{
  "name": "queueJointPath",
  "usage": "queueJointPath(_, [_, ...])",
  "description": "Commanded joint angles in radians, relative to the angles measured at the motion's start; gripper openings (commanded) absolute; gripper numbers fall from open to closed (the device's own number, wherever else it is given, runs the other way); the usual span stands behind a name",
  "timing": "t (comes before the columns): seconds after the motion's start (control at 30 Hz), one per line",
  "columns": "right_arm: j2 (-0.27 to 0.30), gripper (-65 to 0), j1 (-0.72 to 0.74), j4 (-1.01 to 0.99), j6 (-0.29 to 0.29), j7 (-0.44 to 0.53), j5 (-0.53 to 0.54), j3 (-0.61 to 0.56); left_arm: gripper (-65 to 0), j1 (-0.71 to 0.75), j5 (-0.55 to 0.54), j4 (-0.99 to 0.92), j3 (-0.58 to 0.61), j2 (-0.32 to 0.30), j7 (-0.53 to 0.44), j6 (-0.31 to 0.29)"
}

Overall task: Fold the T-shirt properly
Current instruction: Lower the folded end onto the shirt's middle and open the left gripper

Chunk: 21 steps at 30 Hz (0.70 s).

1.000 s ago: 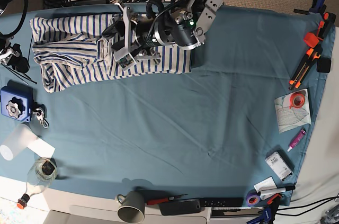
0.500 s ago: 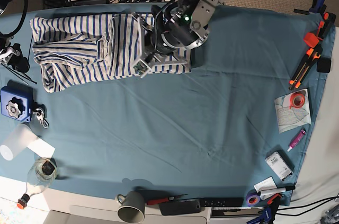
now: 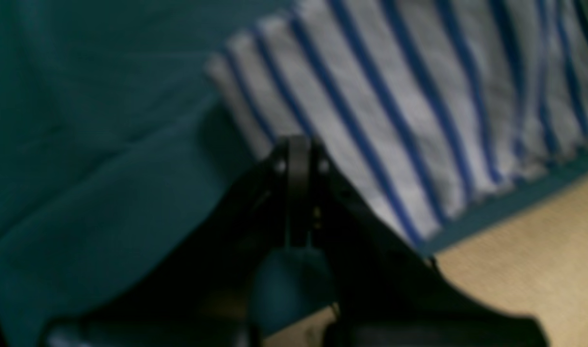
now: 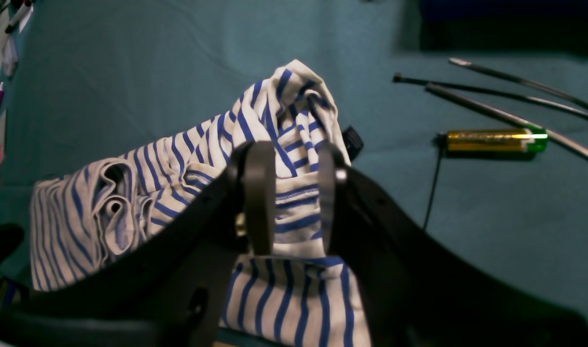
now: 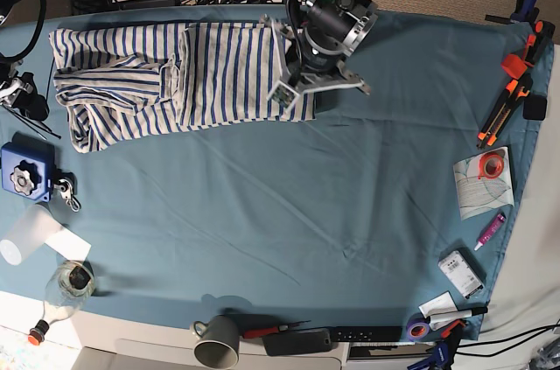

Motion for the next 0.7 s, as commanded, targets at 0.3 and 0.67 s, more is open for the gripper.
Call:
queueJointPath(0.3, [0.031, -39.5, 0.008, 0.016, 0.042, 0.017, -0.048, 0.009, -65.0, -0.006, -0.101, 0.013, 0.004, -0.006, -0.081, -0.060])
queueJointPath(0.67, [0.025, -38.9, 0.014, -0.116, 0.042, 0.017, -0.134, -0.003, -65.0, -0.001, -0.105, 0.013, 0.004, -0.006, -0.082, -0.060])
